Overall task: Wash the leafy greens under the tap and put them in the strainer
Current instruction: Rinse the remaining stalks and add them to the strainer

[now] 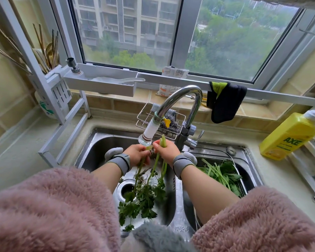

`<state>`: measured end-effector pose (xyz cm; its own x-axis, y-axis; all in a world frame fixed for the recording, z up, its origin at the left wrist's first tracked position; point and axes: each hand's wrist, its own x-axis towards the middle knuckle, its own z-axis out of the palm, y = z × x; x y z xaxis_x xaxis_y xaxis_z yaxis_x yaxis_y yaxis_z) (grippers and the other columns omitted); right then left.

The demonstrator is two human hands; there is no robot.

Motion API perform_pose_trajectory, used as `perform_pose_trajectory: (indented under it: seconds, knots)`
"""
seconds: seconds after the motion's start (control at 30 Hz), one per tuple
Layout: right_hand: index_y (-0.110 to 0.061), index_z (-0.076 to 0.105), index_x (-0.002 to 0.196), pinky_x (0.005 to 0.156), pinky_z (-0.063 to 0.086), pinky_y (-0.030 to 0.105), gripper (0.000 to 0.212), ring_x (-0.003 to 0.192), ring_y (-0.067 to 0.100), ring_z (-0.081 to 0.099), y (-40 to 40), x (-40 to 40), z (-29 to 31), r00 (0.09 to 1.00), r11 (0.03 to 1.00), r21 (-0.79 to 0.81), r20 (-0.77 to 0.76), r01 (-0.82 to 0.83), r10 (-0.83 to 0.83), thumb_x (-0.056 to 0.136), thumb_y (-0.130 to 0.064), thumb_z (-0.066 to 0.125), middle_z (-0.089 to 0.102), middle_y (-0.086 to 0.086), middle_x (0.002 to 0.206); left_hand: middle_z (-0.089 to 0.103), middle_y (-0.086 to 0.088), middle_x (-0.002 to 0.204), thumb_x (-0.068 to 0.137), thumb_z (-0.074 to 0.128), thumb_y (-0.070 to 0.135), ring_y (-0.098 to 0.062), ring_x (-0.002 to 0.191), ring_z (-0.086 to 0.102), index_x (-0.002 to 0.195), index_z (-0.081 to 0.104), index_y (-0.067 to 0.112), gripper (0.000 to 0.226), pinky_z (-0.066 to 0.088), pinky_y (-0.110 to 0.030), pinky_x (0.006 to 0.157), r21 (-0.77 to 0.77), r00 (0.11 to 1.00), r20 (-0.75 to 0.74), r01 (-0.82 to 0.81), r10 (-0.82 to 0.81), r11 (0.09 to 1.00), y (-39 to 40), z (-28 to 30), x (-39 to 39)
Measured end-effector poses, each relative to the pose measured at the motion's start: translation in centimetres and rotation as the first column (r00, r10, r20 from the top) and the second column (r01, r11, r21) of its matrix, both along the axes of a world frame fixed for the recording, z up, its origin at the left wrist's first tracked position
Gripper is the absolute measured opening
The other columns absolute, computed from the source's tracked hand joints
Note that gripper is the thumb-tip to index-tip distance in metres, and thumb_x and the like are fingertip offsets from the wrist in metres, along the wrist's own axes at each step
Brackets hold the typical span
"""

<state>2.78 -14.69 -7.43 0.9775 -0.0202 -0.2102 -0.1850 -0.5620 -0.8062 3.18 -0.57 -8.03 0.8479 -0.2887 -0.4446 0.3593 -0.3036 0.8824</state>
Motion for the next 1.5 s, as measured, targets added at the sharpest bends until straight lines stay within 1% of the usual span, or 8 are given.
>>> perform_pose_trajectory:
  seconds: [0.27, 0.37, 0.73, 1.0, 1.13, 1.27, 1.4, 1.5]
  knots:
    - [-0.008, 0.067, 0.108, 0.07, 0.04, 0.021, 0.037, 0.072, 0.008, 0.054, -0.6, -0.9, -0.6, 0.983, 0.99, -0.041, -0.132, -0.133, 0.126, 0.095, -0.037, 0.048, 0.058, 0.0, 0.08, 0.061, -0.014, 0.086, 0.092, 0.044, -0.007, -0.018, 0.072, 0.062, 0.109, 0.049, 0.005, 0.021, 0.056, -0.028, 0.065, -0.455, 0.912, -0.257, -0.407, 0.321, 0.792, -1.0, 0.5, 0.9]
    - [-0.012, 0.067, 0.094, 0.042, 0.038, 0.007, 0.029, 0.04, -0.007, 0.051, 0.0, -0.8, -0.9, 0.97, 0.973, -0.102, -0.151, -0.205, 0.189, 0.096, -0.034, 0.048, 0.051, -0.005, 0.066, 0.06, -0.015, 0.091, 0.093, 0.041, -0.008, -0.02, 0.079, 0.06, 0.117, 0.044, 0.007, 0.028, 0.058, -0.029, 0.065, -0.524, 0.881, -0.31, -0.471, 0.357, 0.709, -0.9, 0.9, 1.5]
    - [-0.008, 0.069, 0.102, 0.076, 0.039, 0.023, 0.022, 0.073, 0.011, 0.053, 0.5, -0.4, -1.6, 0.961, 0.973, -0.038, -0.171, -0.229, 0.219, 0.094, -0.021, 0.054, 0.067, 0.011, 0.096, 0.069, -0.003, 0.06, 0.098, 0.039, 0.008, -0.018, 0.07, 0.063, 0.079, 0.049, 0.009, 0.022, 0.054, -0.031, 0.072, -0.596, 0.824, -0.162, -0.52, 0.542, 0.612, 1.9, 2.8, 4.6]
    - [-0.023, 0.05, 0.06, 0.053, 0.032, 0.019, 0.035, 0.055, 0.007, 0.041, 0.5, -0.1, -1.5, 0.976, 0.983, -0.074, -0.154, -0.167, 0.154, 0.094, -0.031, 0.052, 0.048, -0.005, 0.062, 0.069, 0.002, 0.056, 0.099, 0.039, 0.01, -0.017, 0.073, 0.064, 0.078, 0.05, 0.009, 0.023, 0.055, -0.028, 0.069, -0.645, 0.804, -0.13, -0.512, 0.58, 0.567, 2.7, 4.1, 5.7]
    - [-0.014, 0.061, 0.082, 0.066, 0.034, 0.023, 0.012, 0.067, 0.014, 0.047, 0.2, -0.1, -1.7, 0.973, 0.979, -0.083, -0.16, -0.184, 0.169, 0.091, -0.021, 0.059, 0.051, -0.003, 0.069, 0.068, 0.001, 0.055, 0.099, 0.039, 0.009, -0.014, 0.068, 0.066, 0.078, 0.05, 0.009, 0.024, 0.052, -0.03, 0.078, -0.655, 0.8, -0.124, -0.511, 0.587, 0.557, 2.8, 4.5, 5.8]
    - [-0.004, 0.07, 0.092, 0.061, 0.037, 0.024, 0.025, 0.061, 0.009, 0.045, 0.1, -0.2, -1.7, 0.978, 0.989, -0.056, -0.164, -0.138, 0.127, 0.092, -0.026, 0.057, 0.056, 0.003, 0.074, 0.068, 0.001, 0.055, 0.099, 0.039, 0.009, -0.018, 0.076, 0.063, 0.078, 0.05, 0.008, 0.023, 0.052, -0.03, 0.079, -0.665, 0.791, -0.127, -0.516, 0.599, 0.54, 2.9, 4.6, 5.8]
    - [-0.005, 0.069, 0.105, 0.078, 0.041, 0.02, 0.021, 0.083, 0.011, 0.054, 0.1, -0.4, -1.8, 0.976, 0.988, -0.038, -0.166, -0.149, 0.141, 0.088, -0.015, 0.063, 0.068, 0.01, 0.102, 0.069, 0.002, 0.057, 0.099, 0.039, 0.01, -0.015, 0.072, 0.065, 0.079, 0.05, 0.009, 0.023, 0.052, -0.029, 0.078, -0.67, 0.789, -0.112, -0.508, 0.604, 0.541, 3.1, 4.6, 5.9]
    - [-0.01, 0.069, 0.079, 0.059, 0.038, 0.019, 0.021, 0.062, 0.009, 0.048, 0.0, -0.3, -1.5, 0.979, 0.989, -0.072, -0.169, -0.126, 0.112, 0.09, -0.025, 0.06, 0.064, 0.005, 0.078, 0.069, 0.002, 0.057, 0.099, 0.038, 0.011, -0.01, 0.063, 0.067, 0.079, 0.05, 0.01, 0.023, 0.054, -0.026, 0.074, -0.674, 0.783, -0.102, -0.508, 0.613, 0.536, 3.1, 4.7, 6.1]
